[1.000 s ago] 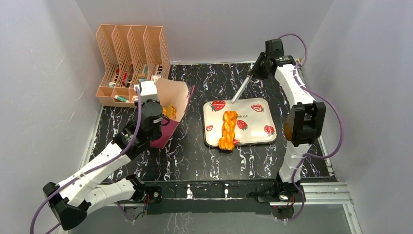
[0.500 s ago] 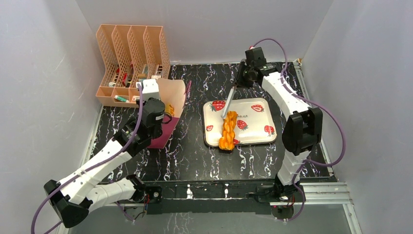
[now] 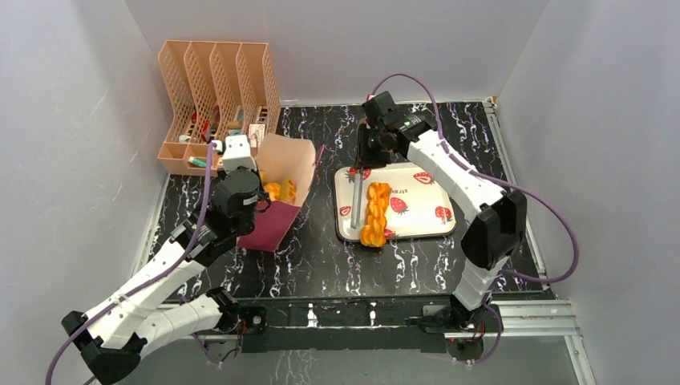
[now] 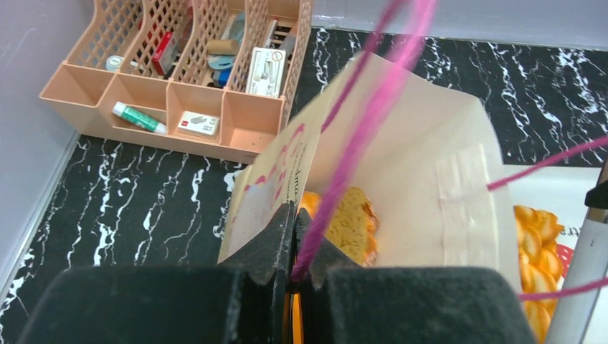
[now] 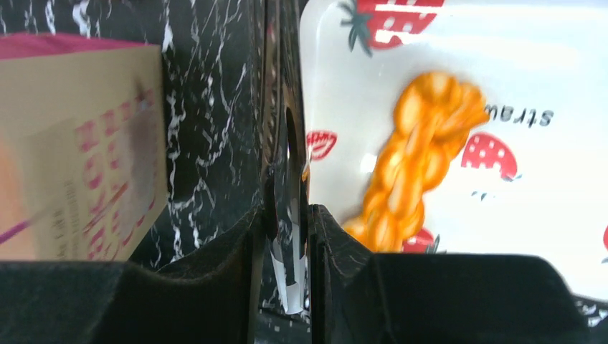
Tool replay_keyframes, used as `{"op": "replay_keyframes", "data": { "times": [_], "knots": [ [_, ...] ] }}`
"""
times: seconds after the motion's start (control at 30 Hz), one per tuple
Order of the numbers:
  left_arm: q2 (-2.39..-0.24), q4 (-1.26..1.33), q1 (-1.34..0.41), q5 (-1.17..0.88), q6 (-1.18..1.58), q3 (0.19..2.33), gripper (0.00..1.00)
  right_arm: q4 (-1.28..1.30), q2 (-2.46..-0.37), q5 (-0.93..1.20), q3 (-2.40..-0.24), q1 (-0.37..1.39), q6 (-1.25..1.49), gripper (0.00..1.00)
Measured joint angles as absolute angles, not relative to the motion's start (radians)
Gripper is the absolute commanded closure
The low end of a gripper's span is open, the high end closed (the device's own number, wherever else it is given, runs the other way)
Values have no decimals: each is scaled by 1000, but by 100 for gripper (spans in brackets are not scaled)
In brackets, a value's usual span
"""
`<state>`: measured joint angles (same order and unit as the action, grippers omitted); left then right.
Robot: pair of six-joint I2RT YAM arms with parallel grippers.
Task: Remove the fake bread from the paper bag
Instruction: Place the clamp at the center of the board.
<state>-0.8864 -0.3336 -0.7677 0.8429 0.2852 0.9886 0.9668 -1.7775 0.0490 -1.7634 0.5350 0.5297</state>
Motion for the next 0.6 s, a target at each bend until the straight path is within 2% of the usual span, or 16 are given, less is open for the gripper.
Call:
{"op": "replay_keyframes", "data": {
  "times": [0.23,0.6],
  "knots": [
    [-881,-393,-768,779,319,994,100,1107,-1640,17,-1742,583,561,90],
    [-931,-507,-768,748,374,1068,100,1190,-1332,7,-1303,583,635,89]
  ]
}}
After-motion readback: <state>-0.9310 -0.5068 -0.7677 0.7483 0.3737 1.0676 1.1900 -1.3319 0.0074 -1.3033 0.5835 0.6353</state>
